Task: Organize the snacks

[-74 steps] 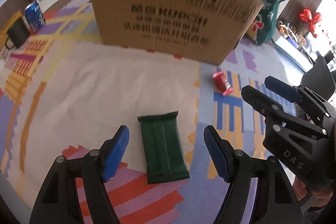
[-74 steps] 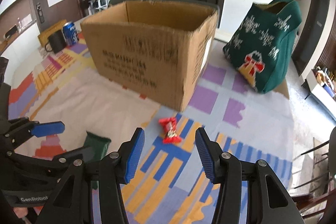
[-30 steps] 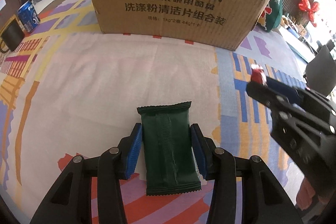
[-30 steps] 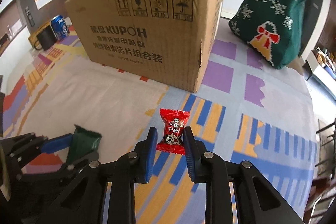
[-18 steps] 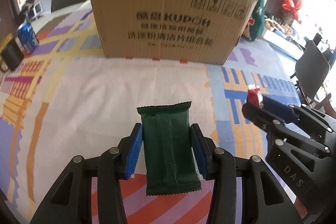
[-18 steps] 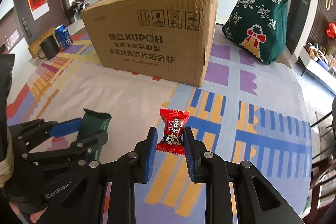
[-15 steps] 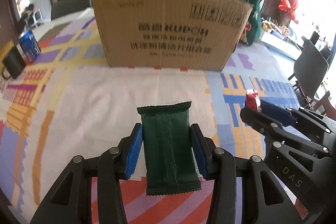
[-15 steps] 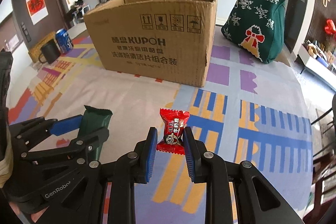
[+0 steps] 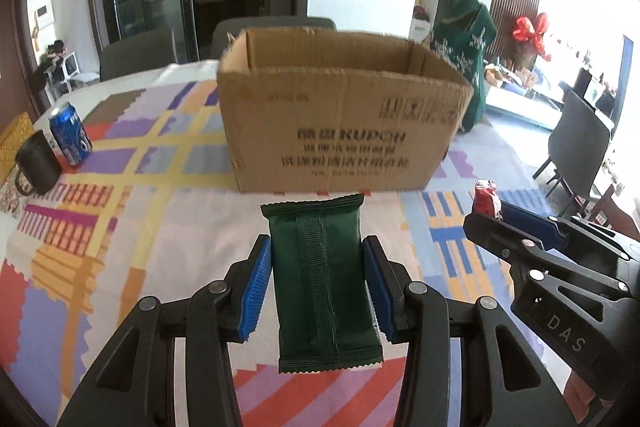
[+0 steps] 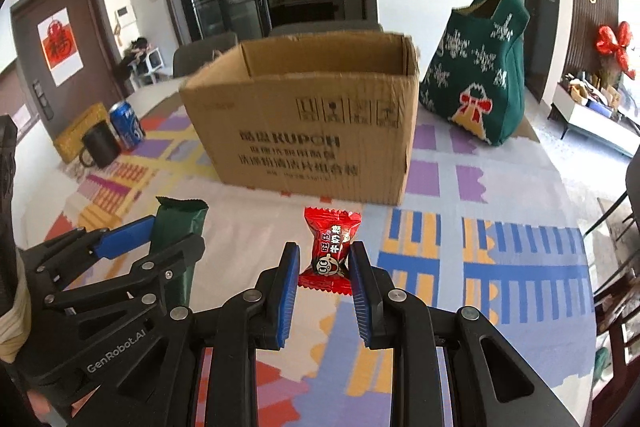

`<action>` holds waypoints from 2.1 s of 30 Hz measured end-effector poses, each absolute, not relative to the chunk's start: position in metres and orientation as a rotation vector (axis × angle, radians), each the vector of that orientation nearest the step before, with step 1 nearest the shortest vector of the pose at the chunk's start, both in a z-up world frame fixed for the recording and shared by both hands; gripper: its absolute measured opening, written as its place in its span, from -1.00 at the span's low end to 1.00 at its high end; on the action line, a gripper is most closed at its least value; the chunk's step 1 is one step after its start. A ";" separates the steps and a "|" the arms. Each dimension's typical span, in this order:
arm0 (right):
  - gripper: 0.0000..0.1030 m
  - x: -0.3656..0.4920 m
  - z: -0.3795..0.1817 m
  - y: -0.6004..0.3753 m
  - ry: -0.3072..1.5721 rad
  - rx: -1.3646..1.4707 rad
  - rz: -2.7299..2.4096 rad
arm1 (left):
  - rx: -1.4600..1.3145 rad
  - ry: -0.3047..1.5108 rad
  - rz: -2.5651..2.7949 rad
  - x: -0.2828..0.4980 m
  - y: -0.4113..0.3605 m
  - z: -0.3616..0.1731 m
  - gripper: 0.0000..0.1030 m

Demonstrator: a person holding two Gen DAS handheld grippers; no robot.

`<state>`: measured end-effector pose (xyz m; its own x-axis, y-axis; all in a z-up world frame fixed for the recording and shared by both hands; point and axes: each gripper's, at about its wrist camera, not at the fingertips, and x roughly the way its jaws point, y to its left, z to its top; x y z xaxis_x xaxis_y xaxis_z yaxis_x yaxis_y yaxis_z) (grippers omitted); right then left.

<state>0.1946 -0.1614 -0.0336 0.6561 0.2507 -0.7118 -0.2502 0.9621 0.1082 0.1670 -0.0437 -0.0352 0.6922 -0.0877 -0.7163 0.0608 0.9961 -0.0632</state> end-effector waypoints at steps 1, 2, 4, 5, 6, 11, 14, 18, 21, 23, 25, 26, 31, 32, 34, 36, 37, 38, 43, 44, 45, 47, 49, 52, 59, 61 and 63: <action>-0.48 0.195 -0.031 -0.161 0.801 0.003 0.282 | -0.039 0.792 -0.091 0.167 -0.042 -0.032 -0.12; -0.48 0.195 -0.028 -0.159 0.794 0.007 0.279 | -0.041 0.785 -0.097 0.168 -0.041 -0.028 -0.12; -0.48 0.195 -0.021 -0.157 0.779 0.010 0.275 | -0.045 0.773 -0.105 0.169 -0.037 -0.023 -0.12; -0.48 0.195 -0.019 -0.156 0.773 0.012 0.273 | -0.047 0.764 -0.108 0.170 -0.036 -0.019 -0.12; -0.48 0.196 -0.015 -0.154 0.765 0.018 0.274 | -0.047 0.751 -0.110 0.171 -0.034 -0.014 -0.12; -0.49 0.200 -0.001 -0.148 0.732 0.019 0.274 | -0.040 0.706 -0.122 0.180 -0.028 0.004 -0.12; -0.48 0.205 0.008 -0.145 0.711 0.023 0.275 | -0.030 0.680 -0.126 0.188 -0.027 0.014 -0.12; -0.48 0.214 0.021 -0.141 0.681 0.013 0.269 | -0.014 0.653 -0.129 0.201 -0.025 0.025 -0.12; -0.49 0.222 0.031 -0.139 0.658 0.005 0.265 | -0.013 0.634 -0.133 0.210 -0.022 0.035 -0.12; -0.49 0.228 0.037 -0.138 0.646 0.000 0.262 | -0.010 0.625 -0.135 0.218 -0.021 0.042 -0.12; -0.49 0.236 0.044 -0.136 0.634 -0.012 0.260 | -0.009 0.621 -0.142 0.226 -0.020 0.048 -0.12; -0.49 0.240 0.047 -0.135 0.630 -0.016 0.258 | -0.012 0.620 -0.143 0.231 -0.019 0.051 -0.12; -0.49 0.260 0.059 -0.131 0.618 -0.036 0.261 | -0.003 0.615 -0.153 0.253 -0.018 0.062 -0.12; -0.48 0.266 0.061 -0.130 0.616 -0.038 0.258 | 0.001 0.615 -0.152 0.259 -0.018 0.063 -0.12; -0.49 0.275 0.064 -0.129 0.619 -0.042 0.261 | 0.006 0.624 -0.152 0.268 -0.017 0.063 -0.12; -0.49 0.284 0.064 -0.128 0.625 -0.047 0.256 | 0.002 0.640 -0.156 0.280 -0.016 0.064 -0.12; -0.48 0.289 0.064 -0.128 0.630 -0.053 0.255 | 0.001 0.644 -0.156 0.283 -0.016 0.063 -0.12; -0.49 0.292 0.063 -0.128 0.634 -0.056 0.252 | 0.001 0.649 -0.157 0.288 -0.016 0.063 -0.12; -0.48 0.315 0.056 -0.128 0.665 -0.066 0.246 | -0.001 0.696 -0.165 0.313 -0.017 0.055 -0.12; -0.48 0.319 0.055 -0.128 0.672 -0.067 0.244 | 0.000 0.706 -0.168 0.318 -0.017 0.053 -0.12; -0.48 0.325 0.053 -0.128 0.680 -0.068 0.242 | -0.001 0.716 -0.171 0.322 -0.017 0.052 -0.12; -0.48 0.333 0.049 -0.129 0.693 -0.063 0.239 | -0.002 0.727 -0.164 0.330 -0.017 0.049 -0.10; -0.44 0.338 0.046 -0.130 0.703 -0.053 0.231 | 0.009 0.727 -0.137 0.333 -0.016 0.047 0.25; -0.02 0.343 0.043 -0.135 0.718 -0.038 0.190 | 0.022 0.705 -0.117 0.328 -0.013 0.047 0.36; 0.19 0.318 0.043 -0.142 0.679 -0.046 0.129 | 0.041 0.662 -0.089 0.298 -0.009 0.046 0.70; 0.26 0.306 0.046 -0.144 0.664 -0.044 0.118 | 0.049 0.638 -0.074 0.284 -0.009 0.048 0.80; 0.32 0.294 0.049 -0.146 0.647 -0.039 0.111 | 0.054 0.616 -0.067 0.270 -0.008 0.051 0.87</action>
